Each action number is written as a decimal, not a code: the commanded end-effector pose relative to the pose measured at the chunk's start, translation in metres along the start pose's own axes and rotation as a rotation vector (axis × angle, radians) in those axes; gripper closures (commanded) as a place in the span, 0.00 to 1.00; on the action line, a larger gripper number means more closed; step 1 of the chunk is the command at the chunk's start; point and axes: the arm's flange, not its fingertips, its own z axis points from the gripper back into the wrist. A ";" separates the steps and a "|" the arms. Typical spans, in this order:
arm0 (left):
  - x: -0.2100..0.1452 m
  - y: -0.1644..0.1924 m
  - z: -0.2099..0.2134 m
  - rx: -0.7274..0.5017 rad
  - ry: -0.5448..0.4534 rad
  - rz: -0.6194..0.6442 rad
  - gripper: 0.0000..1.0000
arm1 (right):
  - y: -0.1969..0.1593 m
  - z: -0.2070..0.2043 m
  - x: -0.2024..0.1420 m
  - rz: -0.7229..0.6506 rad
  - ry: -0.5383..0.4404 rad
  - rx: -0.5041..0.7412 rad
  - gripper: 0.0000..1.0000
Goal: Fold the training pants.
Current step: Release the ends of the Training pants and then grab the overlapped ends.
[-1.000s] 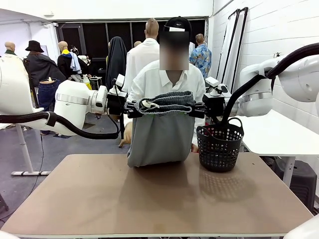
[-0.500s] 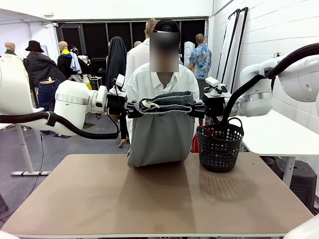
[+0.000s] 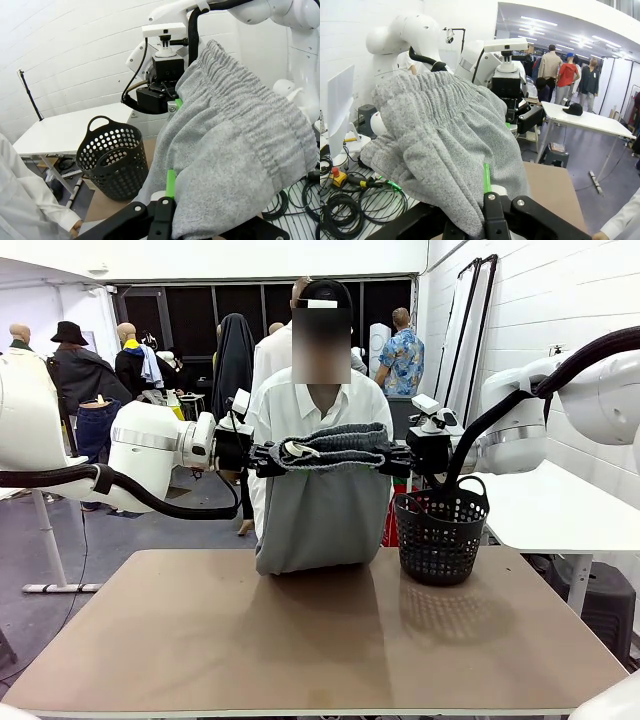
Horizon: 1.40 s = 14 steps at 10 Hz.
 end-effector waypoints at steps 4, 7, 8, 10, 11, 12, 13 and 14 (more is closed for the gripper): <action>0.003 -0.005 0.000 0.010 -0.022 -0.012 1.00 | 0.001 -0.001 0.002 0.002 -0.013 0.001 1.00; 0.003 -0.005 0.000 0.010 -0.022 -0.012 1.00 | 0.001 -0.001 0.002 0.002 -0.013 0.001 1.00; 0.003 -0.005 0.000 0.010 -0.022 -0.012 1.00 | 0.001 -0.001 0.002 0.002 -0.013 0.001 1.00; 0.003 -0.005 0.000 0.010 -0.022 -0.012 1.00 | 0.001 -0.001 0.002 0.002 -0.013 0.001 1.00; 0.003 -0.005 0.000 0.010 -0.022 -0.012 1.00 | 0.001 -0.001 0.002 0.002 -0.013 0.001 1.00; 0.003 -0.005 0.000 0.010 -0.022 -0.012 1.00 | 0.001 -0.001 0.002 0.002 -0.013 0.001 1.00; 0.003 -0.005 0.000 0.010 -0.022 -0.012 1.00 | 0.001 -0.001 0.002 0.002 -0.013 0.001 1.00; 0.003 -0.005 0.000 0.010 -0.022 -0.012 1.00 | 0.001 -0.001 0.002 0.002 -0.013 0.001 1.00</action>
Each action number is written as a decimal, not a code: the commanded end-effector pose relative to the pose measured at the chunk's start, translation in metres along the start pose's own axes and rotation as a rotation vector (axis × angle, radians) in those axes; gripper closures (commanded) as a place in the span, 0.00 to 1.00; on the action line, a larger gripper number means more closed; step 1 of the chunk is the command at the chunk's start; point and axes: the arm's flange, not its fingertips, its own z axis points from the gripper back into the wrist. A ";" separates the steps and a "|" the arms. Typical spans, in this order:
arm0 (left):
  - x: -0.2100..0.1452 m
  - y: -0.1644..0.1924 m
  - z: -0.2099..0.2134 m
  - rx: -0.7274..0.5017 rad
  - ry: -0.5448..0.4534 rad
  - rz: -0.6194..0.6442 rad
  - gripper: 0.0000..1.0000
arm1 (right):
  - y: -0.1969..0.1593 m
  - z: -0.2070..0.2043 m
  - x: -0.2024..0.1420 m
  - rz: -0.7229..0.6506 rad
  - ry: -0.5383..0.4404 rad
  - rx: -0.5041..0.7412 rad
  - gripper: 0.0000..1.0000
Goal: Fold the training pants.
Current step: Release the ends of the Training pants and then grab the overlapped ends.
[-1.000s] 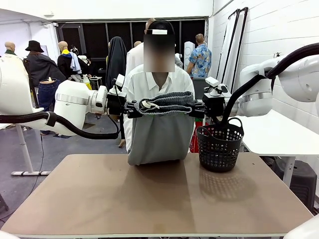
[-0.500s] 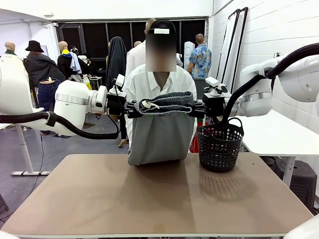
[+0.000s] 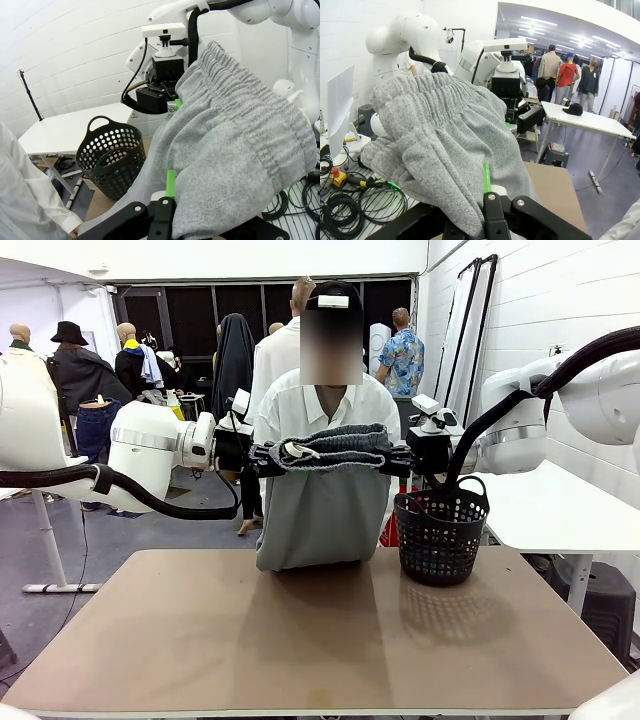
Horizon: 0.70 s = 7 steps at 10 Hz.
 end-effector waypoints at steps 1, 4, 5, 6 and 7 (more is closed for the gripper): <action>0.002 -0.004 0.000 0.009 -0.022 -0.012 1.00 | 0.001 -0.001 0.002 0.002 -0.013 0.001 1.00; 0.002 -0.004 0.000 0.009 -0.022 -0.012 1.00 | 0.001 -0.001 0.002 0.002 -0.013 0.001 1.00; 0.002 -0.004 0.000 0.009 -0.022 -0.012 1.00 | 0.001 -0.001 0.002 0.002 -0.013 0.001 1.00; 0.002 -0.004 0.000 0.009 -0.022 -0.012 1.00 | 0.001 -0.001 0.002 0.002 -0.013 0.001 1.00; 0.002 -0.004 0.000 0.009 -0.022 -0.012 1.00 | 0.001 -0.001 0.002 0.002 -0.013 0.001 1.00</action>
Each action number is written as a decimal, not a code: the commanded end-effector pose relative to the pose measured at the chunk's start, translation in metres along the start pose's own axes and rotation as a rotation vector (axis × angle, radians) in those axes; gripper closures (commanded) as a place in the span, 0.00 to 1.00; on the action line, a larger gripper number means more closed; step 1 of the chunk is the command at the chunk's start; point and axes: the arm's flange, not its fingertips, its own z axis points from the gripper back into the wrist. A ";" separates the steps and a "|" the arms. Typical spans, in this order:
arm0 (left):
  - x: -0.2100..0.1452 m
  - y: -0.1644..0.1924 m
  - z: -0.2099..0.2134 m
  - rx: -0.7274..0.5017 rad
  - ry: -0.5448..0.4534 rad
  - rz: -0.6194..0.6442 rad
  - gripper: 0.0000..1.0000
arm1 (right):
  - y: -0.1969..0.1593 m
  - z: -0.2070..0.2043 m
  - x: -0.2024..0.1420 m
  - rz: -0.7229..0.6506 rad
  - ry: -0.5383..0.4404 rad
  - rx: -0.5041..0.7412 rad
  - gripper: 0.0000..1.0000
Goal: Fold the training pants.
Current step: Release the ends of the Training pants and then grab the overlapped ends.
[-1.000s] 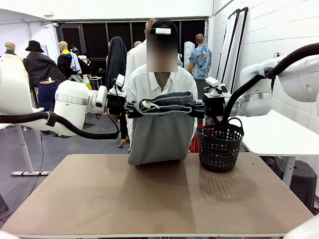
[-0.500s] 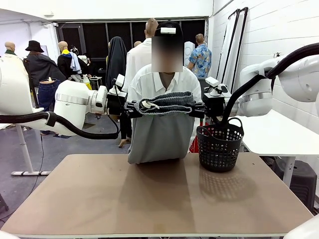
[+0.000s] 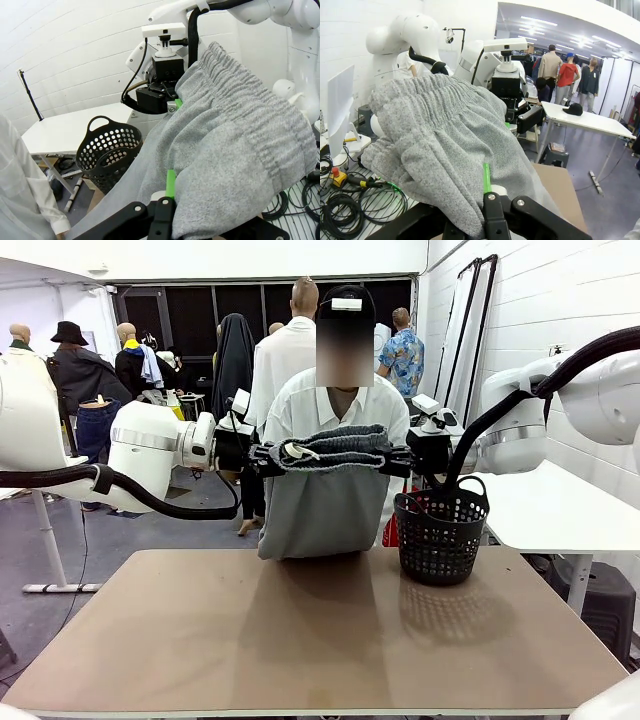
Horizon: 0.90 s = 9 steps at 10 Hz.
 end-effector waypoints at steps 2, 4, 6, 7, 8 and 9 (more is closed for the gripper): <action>0.003 -0.004 0.000 0.009 -0.022 -0.012 1.00 | 0.001 -0.001 0.002 0.002 -0.013 0.001 1.00; 0.003 -0.004 0.000 0.009 -0.022 -0.012 1.00 | 0.001 -0.001 0.002 0.002 -0.013 0.001 1.00; 0.003 -0.004 0.000 0.009 -0.022 -0.012 1.00 | 0.001 -0.001 0.002 0.002 -0.013 0.001 1.00; 0.003 -0.004 0.000 0.009 -0.022 -0.012 1.00 | 0.001 -0.001 0.002 0.002 -0.013 0.001 1.00; 0.003 -0.004 0.000 0.009 -0.022 -0.012 1.00 | 0.001 -0.001 0.002 0.002 -0.013 0.001 1.00; 0.003 -0.004 0.000 0.009 -0.022 -0.012 1.00 | 0.001 -0.001 0.002 0.002 -0.013 0.001 1.00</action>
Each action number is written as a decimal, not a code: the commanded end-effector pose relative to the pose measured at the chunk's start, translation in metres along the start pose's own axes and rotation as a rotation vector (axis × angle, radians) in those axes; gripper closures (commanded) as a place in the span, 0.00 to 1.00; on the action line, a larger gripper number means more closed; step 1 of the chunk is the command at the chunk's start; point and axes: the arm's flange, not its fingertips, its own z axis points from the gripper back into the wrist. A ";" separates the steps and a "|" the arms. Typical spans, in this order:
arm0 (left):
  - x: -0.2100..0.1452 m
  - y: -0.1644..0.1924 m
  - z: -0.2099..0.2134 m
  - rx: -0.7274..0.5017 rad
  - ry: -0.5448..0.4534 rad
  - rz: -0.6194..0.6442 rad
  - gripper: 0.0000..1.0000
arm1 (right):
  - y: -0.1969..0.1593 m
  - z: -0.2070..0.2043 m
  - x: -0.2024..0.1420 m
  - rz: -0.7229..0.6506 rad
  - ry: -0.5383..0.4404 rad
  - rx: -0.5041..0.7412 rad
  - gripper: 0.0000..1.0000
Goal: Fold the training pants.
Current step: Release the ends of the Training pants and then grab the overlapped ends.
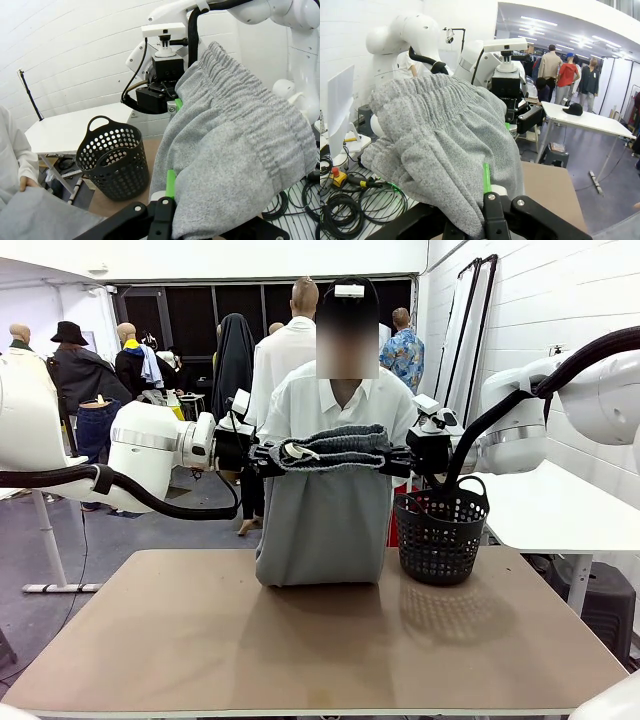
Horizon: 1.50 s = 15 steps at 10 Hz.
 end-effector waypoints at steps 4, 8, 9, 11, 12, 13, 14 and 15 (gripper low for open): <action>0.003 -0.004 0.000 0.010 -0.022 -0.012 1.00 | 0.001 -0.001 0.002 0.002 -0.013 0.001 1.00; 0.003 -0.004 0.000 0.010 -0.022 -0.012 1.00 | 0.001 -0.001 0.002 0.002 -0.013 0.001 1.00; 0.003 -0.004 0.000 0.010 -0.022 -0.012 1.00 | 0.001 -0.001 0.002 0.002 -0.013 0.001 1.00; 0.003 -0.004 0.000 0.010 -0.022 -0.012 1.00 | 0.001 -0.001 0.002 0.002 -0.013 0.001 1.00; 0.003 -0.004 0.000 0.010 -0.022 -0.012 1.00 | 0.001 -0.001 0.002 0.002 -0.013 0.001 1.00; 0.003 -0.004 0.000 0.010 -0.022 -0.012 1.00 | 0.001 -0.001 0.002 0.002 -0.013 0.001 1.00; 0.003 -0.004 0.000 0.010 -0.022 -0.012 1.00 | 0.001 -0.001 0.002 0.002 -0.013 0.001 1.00; 0.003 -0.004 0.000 0.010 -0.022 -0.012 1.00 | 0.001 -0.001 0.002 0.002 -0.013 0.001 1.00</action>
